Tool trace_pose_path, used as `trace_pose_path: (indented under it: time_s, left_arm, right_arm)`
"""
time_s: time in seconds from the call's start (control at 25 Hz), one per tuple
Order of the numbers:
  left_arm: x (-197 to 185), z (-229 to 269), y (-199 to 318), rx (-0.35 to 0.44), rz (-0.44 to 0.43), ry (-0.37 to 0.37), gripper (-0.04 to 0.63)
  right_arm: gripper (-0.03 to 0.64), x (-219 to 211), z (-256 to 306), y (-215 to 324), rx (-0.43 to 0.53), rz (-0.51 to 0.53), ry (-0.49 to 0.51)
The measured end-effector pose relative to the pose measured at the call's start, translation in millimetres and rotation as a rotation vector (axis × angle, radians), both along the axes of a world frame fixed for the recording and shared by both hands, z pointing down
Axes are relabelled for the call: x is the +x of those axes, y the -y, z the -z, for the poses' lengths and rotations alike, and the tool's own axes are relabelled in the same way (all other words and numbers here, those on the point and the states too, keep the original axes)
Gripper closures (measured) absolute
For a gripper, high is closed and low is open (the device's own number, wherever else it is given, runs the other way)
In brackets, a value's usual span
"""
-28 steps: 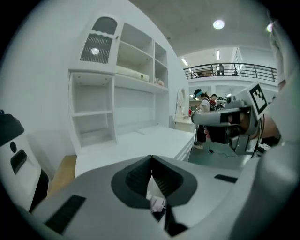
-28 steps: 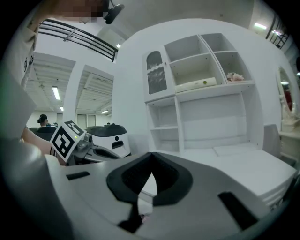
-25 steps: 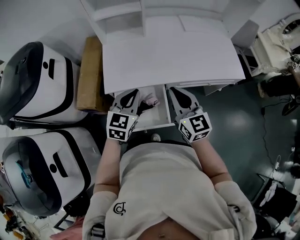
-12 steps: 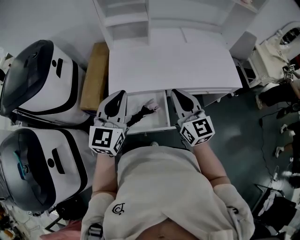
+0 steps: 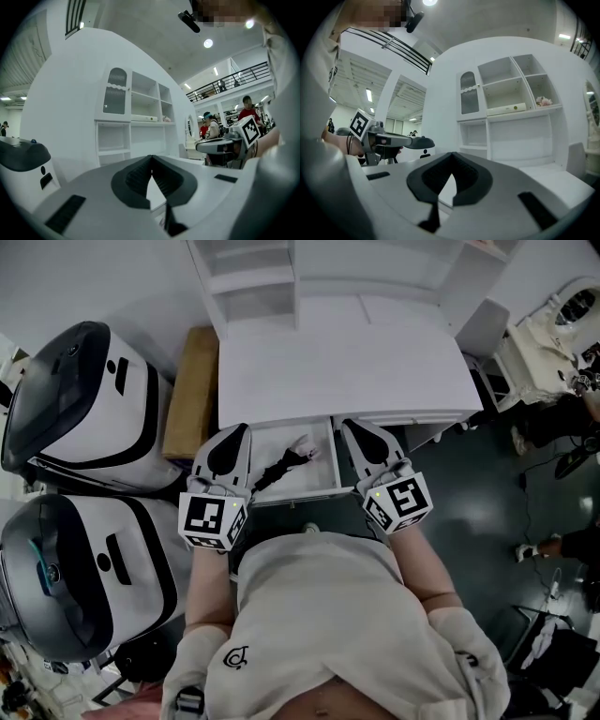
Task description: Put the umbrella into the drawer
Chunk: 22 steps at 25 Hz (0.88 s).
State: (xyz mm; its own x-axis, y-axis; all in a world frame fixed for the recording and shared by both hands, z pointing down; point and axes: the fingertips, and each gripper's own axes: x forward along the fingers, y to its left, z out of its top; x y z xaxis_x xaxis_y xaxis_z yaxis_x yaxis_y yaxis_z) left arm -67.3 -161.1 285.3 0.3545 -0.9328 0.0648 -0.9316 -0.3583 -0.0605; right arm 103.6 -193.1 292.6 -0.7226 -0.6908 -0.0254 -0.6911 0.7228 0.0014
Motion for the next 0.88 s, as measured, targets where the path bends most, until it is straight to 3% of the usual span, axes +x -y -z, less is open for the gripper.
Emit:
trace_pose_path:
  time_s: [0.88]
  left_arm:
    - [5.3,-0.8,-4.3,0.000,-0.024,-0.019,0.583]
  right_arm:
    - [0.612,0.1,-0.4,-9.3,0.035,-0.029,-0.032]
